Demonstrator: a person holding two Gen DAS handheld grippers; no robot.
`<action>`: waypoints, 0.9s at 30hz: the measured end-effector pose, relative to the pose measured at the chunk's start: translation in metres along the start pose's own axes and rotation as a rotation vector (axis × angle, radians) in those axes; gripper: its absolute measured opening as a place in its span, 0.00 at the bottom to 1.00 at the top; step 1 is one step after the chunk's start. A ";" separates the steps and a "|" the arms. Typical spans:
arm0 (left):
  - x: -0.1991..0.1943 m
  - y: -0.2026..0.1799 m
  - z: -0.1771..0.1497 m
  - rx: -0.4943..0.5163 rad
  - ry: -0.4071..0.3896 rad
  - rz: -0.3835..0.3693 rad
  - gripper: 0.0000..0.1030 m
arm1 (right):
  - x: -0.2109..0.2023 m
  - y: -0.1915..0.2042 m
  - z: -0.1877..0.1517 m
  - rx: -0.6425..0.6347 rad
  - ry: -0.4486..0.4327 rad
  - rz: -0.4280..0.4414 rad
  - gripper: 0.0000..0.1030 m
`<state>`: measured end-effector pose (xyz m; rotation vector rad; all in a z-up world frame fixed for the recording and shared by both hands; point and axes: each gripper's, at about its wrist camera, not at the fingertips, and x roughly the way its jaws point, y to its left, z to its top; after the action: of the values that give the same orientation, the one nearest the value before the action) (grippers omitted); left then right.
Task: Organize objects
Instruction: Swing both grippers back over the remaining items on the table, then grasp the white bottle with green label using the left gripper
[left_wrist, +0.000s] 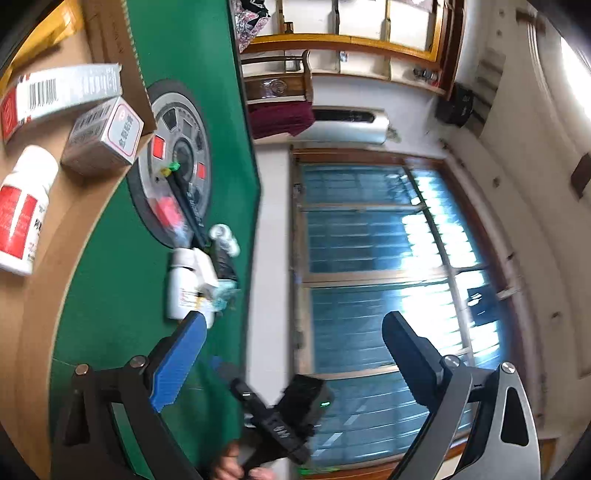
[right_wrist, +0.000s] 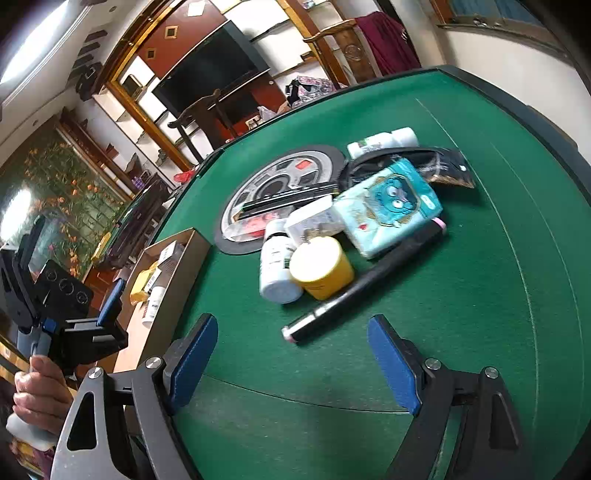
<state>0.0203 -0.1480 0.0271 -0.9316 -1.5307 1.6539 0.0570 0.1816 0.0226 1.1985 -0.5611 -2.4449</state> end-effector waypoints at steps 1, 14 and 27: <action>0.005 -0.002 0.000 0.015 0.015 0.005 0.93 | -0.001 -0.003 0.001 0.007 -0.003 -0.001 0.85; 0.063 -0.030 -0.014 0.306 0.132 0.291 0.96 | -0.051 -0.016 0.073 -0.097 -0.375 -0.352 0.92; 0.167 -0.027 -0.042 0.828 0.161 0.989 0.96 | -0.045 -0.067 0.081 0.053 -0.290 -0.311 1.00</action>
<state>-0.0278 0.0185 0.0434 -1.3452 -0.0938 2.4693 0.0082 0.2757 0.0649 1.0201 -0.5553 -2.9140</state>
